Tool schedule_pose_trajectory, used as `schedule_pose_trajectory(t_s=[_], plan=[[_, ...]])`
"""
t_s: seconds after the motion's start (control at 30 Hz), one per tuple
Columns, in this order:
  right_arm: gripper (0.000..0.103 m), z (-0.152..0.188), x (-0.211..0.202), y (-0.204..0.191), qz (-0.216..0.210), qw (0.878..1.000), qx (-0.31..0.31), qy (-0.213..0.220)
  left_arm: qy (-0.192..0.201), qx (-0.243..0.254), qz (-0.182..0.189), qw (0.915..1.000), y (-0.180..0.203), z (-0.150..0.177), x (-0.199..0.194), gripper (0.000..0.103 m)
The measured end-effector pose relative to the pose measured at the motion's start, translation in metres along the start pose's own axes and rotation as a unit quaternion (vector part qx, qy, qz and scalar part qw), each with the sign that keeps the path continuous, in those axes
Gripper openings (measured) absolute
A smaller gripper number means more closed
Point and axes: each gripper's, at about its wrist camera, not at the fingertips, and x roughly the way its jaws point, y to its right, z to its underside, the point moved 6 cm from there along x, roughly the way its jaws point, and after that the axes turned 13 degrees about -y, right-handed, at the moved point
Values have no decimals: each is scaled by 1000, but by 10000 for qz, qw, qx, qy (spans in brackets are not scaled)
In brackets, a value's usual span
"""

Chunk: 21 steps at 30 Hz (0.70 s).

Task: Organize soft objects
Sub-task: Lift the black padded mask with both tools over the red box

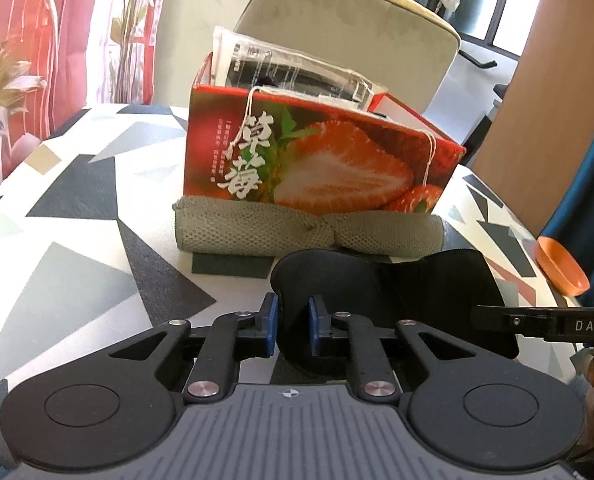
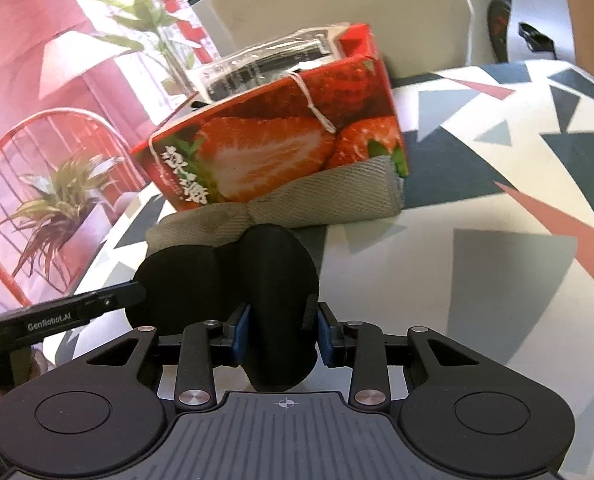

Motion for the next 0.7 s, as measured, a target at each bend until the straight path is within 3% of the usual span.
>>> schedule_pose_trajectory(t_s=[0.17,0.3,0.5,0.7], plan=[[30,-17,-10,-8,-64,9996,-111,232,318,-7,39,9995,0,-15,-19,17],[29,-43,-29,-23,-152,9976,-379,555,791,132,-10,9968,6,-40,-45,17],[28,-96,-53,-49,-381,9924,-699,940,1500,321,-93,9881,15,-95,-81,17],[27,-157,-64,-74,-429,9851,-1074,1276,1885,414,-208,9810,21,-153,-92,17]])
